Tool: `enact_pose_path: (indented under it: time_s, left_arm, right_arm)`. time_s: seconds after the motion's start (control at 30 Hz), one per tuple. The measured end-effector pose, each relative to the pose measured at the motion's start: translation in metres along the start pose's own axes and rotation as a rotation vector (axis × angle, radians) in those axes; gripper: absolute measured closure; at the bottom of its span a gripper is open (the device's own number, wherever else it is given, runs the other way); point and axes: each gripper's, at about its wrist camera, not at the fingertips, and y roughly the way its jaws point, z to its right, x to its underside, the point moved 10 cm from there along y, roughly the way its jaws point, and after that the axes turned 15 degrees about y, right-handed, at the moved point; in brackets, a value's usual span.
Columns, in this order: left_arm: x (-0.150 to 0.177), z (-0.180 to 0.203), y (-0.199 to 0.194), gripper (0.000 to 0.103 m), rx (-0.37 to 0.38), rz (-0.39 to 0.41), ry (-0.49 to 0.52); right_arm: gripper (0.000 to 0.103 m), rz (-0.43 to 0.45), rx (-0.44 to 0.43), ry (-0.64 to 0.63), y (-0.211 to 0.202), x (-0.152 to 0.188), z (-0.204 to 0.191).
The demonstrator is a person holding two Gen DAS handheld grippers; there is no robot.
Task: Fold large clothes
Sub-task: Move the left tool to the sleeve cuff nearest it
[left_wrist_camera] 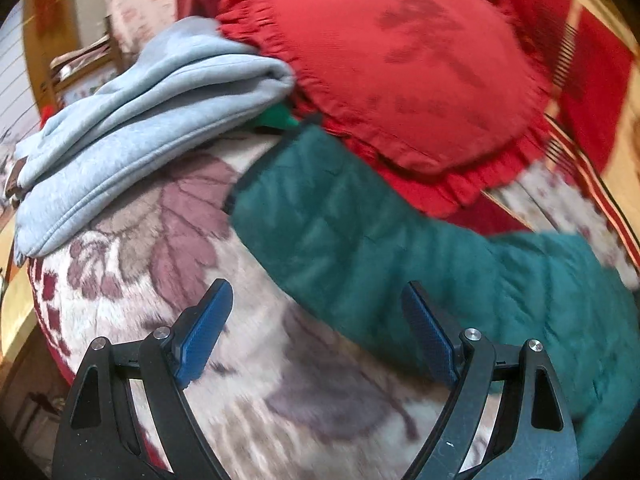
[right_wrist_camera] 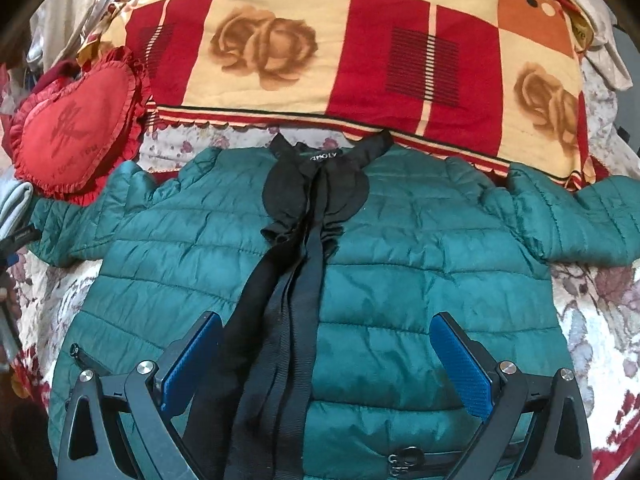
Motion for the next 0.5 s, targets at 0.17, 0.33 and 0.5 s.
enact_pose_path:
  time_s: [0.17,0.33,0.5]
  left_arm:
    - [-0.010,-0.022,0.024,0.016,-0.038,-0.018,-0.050]
    - [-0.016,-0.027,0.038,0.016,-0.093,-0.028,-0.016]
    - [-0.016,-0.036,0.050,0.016,-0.089,-0.034,-0.060]
  right_arm:
    - [0.000,-0.009,-0.011,0.010,0.003,0.001,0.001]
    - [0.000,0.021,-0.028,0.024,-0.003,-0.002,0.000]
    - [0.000,0.021,-0.041,0.028,-0.004,-0.001,-0.001]
